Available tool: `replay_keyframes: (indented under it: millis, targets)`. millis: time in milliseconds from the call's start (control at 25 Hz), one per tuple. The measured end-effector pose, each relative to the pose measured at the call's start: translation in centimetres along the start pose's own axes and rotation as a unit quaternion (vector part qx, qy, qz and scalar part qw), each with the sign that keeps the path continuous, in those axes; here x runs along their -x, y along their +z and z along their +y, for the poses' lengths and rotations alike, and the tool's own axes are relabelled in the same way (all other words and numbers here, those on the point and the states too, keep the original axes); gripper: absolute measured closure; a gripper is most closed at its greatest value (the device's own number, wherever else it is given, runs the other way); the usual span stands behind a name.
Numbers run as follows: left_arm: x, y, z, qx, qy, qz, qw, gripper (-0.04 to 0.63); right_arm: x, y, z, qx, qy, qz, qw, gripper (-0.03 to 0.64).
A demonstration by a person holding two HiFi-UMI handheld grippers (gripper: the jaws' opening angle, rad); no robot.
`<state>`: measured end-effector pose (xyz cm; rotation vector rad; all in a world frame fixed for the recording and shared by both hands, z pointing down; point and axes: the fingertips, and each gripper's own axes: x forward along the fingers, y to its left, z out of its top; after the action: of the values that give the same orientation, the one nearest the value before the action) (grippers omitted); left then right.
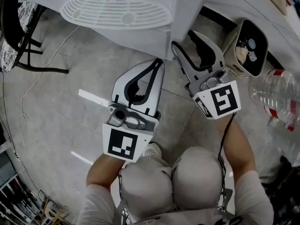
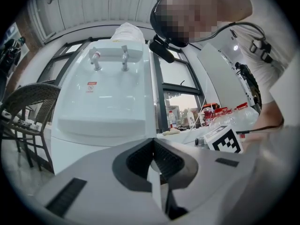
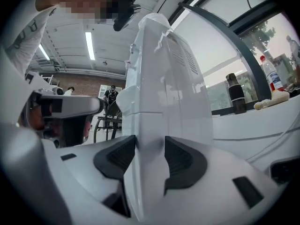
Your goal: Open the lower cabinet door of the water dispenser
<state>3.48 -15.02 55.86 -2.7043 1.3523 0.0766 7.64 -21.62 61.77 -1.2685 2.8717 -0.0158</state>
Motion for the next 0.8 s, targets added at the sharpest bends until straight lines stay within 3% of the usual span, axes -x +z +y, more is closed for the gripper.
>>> replay_keyframes:
  millis: [360,680,800]
  targets:
    - [0.3,0.1,0.0,-0.004,-0.009,-0.008,0.9999,0.592,0.0,0.0,-0.2,-0.015,0.008,-0.028,0.999,0.419]
    - [1.6,0.7,-1.3,0.000,-0.012,-0.015,0.9998,0.592,0.2,-0.1,0.0,-0.014,-0.004,-0.020,1.000,0.436]
    - [2.4,0.6,-1.3,0.000,-0.006,-0.012,0.9999,0.592,0.9,0.0,1.3,-0.011,0.016,-0.027,0.999,0.436]
